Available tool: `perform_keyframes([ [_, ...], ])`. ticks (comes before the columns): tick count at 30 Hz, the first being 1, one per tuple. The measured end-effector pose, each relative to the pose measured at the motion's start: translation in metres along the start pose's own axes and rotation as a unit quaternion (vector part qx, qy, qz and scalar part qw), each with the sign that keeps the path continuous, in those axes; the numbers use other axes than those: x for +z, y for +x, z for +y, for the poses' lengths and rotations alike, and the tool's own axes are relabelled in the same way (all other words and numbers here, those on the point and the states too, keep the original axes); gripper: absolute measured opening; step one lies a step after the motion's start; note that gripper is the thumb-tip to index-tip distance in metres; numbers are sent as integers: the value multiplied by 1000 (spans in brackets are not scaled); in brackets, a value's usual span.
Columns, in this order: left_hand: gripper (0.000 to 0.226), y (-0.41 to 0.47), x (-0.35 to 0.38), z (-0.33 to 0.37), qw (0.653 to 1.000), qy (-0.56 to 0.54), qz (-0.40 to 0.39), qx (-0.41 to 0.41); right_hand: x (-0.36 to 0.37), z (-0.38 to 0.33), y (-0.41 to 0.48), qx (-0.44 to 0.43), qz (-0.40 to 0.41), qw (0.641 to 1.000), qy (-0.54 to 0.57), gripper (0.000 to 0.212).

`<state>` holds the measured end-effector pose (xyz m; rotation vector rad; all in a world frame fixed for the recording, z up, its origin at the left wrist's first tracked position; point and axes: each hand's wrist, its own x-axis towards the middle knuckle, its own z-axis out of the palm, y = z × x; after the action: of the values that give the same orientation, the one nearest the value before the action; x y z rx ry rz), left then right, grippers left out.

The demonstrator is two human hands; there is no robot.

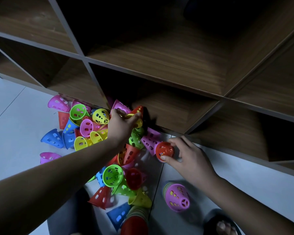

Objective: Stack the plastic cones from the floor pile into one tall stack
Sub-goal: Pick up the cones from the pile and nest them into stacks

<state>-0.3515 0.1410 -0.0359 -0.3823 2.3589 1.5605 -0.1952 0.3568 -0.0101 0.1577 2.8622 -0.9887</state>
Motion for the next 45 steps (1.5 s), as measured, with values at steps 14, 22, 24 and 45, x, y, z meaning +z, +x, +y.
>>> perform_keyframes([
  [14, 33, -43, -3, 15, 967, -207, -135, -59, -5, -1, 13, 121, 58, 971, 197, 43],
  [22, 24, -68, 8, 10, 947, -152, -282, -16, -8, -7, 23, 138, 12, 930, 339, 40],
  [24, 24, -66, 7, 11, 948, -119, -295, 4, -9, -5, 21, 138, 15, 941, 309, 33],
  [45, 49, 29, -40, -9, 915, 326, 45, 234, -39, 1, 4, 76, 62, 992, 84, 39],
])
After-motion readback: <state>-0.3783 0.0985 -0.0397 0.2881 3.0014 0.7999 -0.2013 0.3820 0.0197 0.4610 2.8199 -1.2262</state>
